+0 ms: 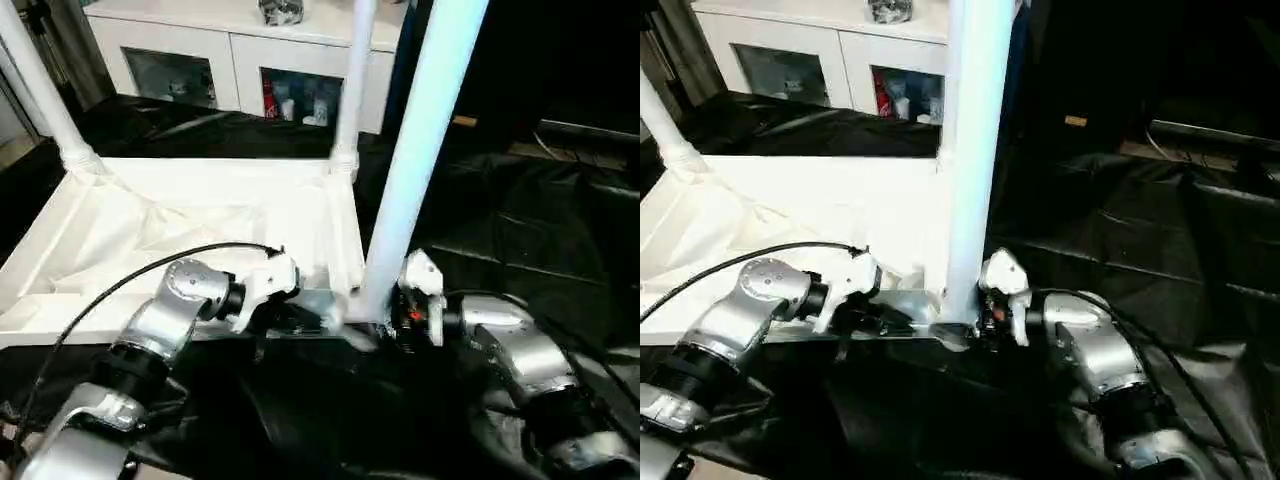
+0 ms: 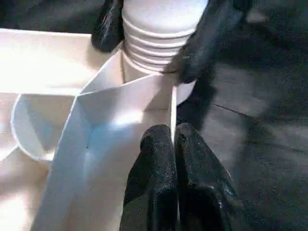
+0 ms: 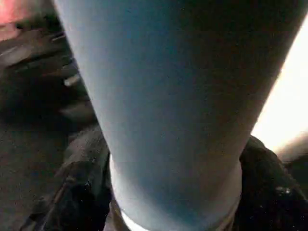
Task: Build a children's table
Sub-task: Rotate leg to tighten
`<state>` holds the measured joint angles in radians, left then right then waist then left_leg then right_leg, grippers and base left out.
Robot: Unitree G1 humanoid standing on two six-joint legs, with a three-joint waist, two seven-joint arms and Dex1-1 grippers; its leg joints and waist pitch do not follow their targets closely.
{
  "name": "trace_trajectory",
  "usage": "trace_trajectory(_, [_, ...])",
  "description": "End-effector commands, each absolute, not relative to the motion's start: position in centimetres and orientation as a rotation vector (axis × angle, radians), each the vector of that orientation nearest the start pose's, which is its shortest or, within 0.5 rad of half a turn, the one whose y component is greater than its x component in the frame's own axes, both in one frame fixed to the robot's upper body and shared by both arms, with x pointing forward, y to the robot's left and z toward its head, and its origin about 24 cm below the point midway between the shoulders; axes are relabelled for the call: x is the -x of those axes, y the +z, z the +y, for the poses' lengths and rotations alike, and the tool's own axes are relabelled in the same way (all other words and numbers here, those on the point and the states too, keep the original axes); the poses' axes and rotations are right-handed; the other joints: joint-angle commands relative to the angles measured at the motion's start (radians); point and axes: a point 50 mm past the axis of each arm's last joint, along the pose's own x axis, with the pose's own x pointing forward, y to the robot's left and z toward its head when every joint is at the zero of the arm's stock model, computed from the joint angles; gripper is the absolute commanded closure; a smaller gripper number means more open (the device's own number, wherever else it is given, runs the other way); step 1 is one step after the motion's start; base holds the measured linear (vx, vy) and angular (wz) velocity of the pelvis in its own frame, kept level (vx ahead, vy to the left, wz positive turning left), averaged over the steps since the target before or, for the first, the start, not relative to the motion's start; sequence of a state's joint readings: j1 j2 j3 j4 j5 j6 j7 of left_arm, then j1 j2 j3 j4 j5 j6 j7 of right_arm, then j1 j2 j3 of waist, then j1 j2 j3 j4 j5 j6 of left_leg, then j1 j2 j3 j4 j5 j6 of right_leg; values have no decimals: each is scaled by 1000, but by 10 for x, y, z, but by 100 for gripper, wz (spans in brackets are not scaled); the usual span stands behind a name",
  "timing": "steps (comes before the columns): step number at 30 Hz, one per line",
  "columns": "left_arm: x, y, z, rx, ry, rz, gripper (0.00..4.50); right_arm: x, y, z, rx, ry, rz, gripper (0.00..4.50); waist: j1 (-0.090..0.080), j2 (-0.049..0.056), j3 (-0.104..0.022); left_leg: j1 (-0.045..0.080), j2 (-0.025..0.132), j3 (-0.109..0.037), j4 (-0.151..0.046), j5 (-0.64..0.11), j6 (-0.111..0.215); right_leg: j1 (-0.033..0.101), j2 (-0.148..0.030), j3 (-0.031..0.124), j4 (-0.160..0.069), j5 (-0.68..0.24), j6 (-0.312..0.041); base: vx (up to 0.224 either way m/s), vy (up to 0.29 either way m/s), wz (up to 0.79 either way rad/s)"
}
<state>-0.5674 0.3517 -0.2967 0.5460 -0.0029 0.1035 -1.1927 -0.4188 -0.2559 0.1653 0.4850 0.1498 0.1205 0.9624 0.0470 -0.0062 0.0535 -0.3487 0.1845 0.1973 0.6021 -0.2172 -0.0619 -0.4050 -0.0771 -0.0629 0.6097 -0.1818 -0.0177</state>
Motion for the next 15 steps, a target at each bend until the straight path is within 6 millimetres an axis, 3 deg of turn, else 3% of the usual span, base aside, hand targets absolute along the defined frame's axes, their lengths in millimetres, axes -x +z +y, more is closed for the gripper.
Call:
trace_trajectory(1, [-317,54,113,-373,-1307,380,450,-301,20,-117,70,1010,356,173,-2,-8,-53,3,49,-27,-81,-202,12,45,-78,52,-90,-382,-195,0,0,0])
trace_trajectory(3, [-323,54,106,-371,-1249,375,450,-309,14,-111,41,890,369,174,-10,-2,-51,4,49,-28,-83,-214,5,39,-76,52,-94,-397,-185,0,0,0])
trace_trajectory(6, [-333,53,91,-365,-1136,371,450,-321,6,-95,-58,684,396,175,-18,-1,-53,2,47,-30,-83,-216,0,41,-77,51,-94,-402,-180,0,0,0])
trace_trajectory(7, [-334,54,89,-362,-1123,369,450,-322,6,-94,-57,666,398,175,-21,-1,-54,6,46,-29,-82,-219,-7,37,-76,52,-96,-403,-184,0,0,0])
trace_trajectory(12, [-339,55,70,-342,-1064,343,450,-328,4,-76,-65,595,393,175,-15,0,-58,2,47,-26,-81,-191,11,43,-76,52,-87,-298,-210,0,0,0])
trace_trajectory(13, [-338,55,69,-345,-1072,341,450,-328,5,-75,-69,603,388,119,-14,-1,-58,1,46,-25,-80,-189,16,45,-76,52,-87,-292,-210,0,0,0])
trace_trajectory(15, [-336,53,65,-353,-1103,335,450,-328,8,-70,-84,640,370,105,-13,-2,-58,0,47,-25,-80,-185,26,46,-76,51,-85,-282,-212,0,0,0])
